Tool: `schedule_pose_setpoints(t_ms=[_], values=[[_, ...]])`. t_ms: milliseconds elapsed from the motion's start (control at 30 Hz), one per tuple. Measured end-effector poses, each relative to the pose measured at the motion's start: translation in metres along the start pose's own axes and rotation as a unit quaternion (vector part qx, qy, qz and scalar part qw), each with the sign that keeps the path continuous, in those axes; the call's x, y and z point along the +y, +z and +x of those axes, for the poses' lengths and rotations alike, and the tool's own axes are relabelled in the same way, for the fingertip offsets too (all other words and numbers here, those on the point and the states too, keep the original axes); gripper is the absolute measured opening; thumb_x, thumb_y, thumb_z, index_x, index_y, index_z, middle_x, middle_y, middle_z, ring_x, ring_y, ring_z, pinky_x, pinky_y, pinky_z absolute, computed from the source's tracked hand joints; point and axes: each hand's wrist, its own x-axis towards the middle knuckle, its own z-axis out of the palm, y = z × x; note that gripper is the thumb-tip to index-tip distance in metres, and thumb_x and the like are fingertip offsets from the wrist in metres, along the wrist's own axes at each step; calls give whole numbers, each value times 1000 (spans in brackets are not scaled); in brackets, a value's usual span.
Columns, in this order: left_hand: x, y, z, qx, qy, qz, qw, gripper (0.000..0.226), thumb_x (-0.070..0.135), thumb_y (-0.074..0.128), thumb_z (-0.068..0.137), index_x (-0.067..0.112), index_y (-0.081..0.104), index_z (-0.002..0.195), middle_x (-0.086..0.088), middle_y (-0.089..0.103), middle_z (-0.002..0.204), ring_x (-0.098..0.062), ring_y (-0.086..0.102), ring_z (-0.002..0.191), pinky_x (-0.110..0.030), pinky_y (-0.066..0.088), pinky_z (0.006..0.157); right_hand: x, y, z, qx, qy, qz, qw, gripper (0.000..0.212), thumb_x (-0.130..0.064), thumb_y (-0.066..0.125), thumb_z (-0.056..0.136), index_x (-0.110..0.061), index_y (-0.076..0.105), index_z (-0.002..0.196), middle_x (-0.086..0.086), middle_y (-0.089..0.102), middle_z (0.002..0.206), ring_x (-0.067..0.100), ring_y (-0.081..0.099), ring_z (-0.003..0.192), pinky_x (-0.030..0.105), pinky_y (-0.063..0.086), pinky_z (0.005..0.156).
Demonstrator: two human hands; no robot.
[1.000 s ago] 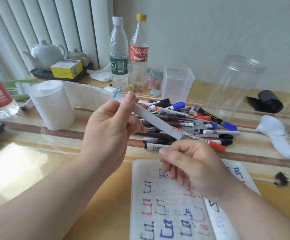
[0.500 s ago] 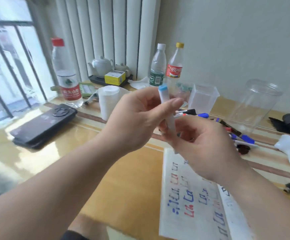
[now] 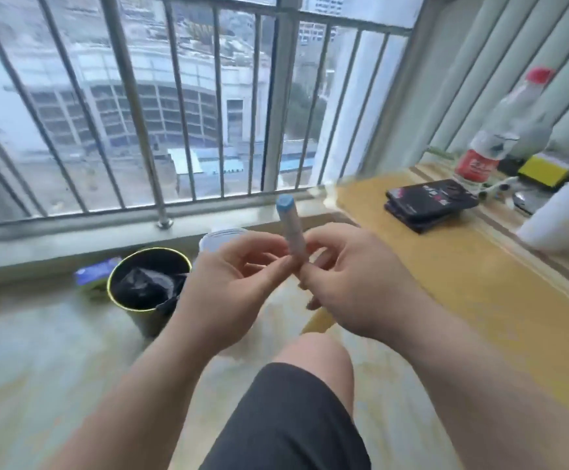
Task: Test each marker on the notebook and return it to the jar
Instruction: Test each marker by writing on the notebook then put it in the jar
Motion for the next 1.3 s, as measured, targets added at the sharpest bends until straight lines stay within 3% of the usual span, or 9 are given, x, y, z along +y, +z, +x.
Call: schedule_pose_setpoints(t_ms=[133, 267, 433, 600, 800, 900, 1067, 1167, 1300], values=[[-3, -74, 15, 78, 25, 57, 995, 20, 35, 84, 78, 30, 78, 97, -4, 78, 89, -23, 74, 77, -39, 59, 72, -23, 72, 52, -32, -18, 91, 995, 19, -8, 68, 85, -24, 77, 91, -3, 73, 74, 18, 71, 66, 45, 61, 68], [-14, -125, 43, 111, 48, 109, 987, 25, 44, 85, 76, 30, 79, 96, -1, 79, 89, -21, 73, 75, -41, 61, 70, -32, 117, 106, -33, -68, 88, 993, 24, -14, 64, 79, -31, 68, 96, -8, 70, 73, 11, 67, 65, 33, 55, 61], [-61, -183, 75, 123, 20, 122, 985, 23, 33, 85, 81, 23, 81, 101, -5, 79, 93, -32, 74, 83, -47, 61, 79, -20, 159, 175, -124, -92, 55, 986, 23, -9, 59, 93, -25, 72, 104, -6, 73, 90, 17, 70, 87, 44, 58, 80], [-118, -226, 110, 133, -48, 123, 982, 19, 25, 86, 78, 24, 82, 97, -7, 80, 93, -33, 75, 88, -52, 61, 87, 8, 205, 240, -151, -57, 38, 986, 18, -18, 64, 97, -29, 78, 99, -9, 74, 81, 5, 67, 71, 31, 58, 74], [-161, -266, 140, 84, -131, 213, 965, 26, 12, 83, 85, 38, 80, 85, 6, 80, 85, -14, 77, 83, -36, 61, 85, 41, 262, 287, -167, -27, 18, 985, 3, -24, 73, 92, -23, 74, 92, -4, 73, 84, 16, 69, 79, 37, 58, 78], [-169, -279, 143, 88, -163, 222, 957, 25, 8, 78, 88, 32, 80, 86, 3, 80, 83, -16, 78, 81, -35, 63, 84, 49, 282, 297, -157, -28, -1, 987, 13, -23, 71, 89, -20, 66, 77, -5, 69, 73, 14, 66, 72, 31, 51, 68], [-169, -316, 131, 236, -185, 190, 935, 12, 21, 73, 90, 28, 78, 82, 0, 78, 77, -18, 75, 69, -29, 61, 64, 50, 308, 312, -179, 9, -16, 984, 10, -18, 65, 86, -16, 64, 77, -2, 70, 72, 20, 70, 73, 37, 58, 68], [-170, -328, 118, 287, -196, 175, 921, 14, 26, 71, 87, 34, 78, 78, 1, 76, 73, -14, 71, 62, -25, 58, 57, 44, 327, 315, -218, 28, -3, 976, 5, -20, 68, 85, -14, 69, 87, 0, 73, 76, 23, 73, 77, 41, 61, 73], [-173, -330, 106, 285, -202, 199, 916, 19, 25, 70, 88, 39, 77, 78, 4, 76, 71, -12, 70, 59, -26, 59, 57, 43, 341, 313, -240, 24, -52, 969, 37, -29, 72, 89, -19, 68, 125, -15, 66, 84, 14, 65, 84, 27, 52, 82]])
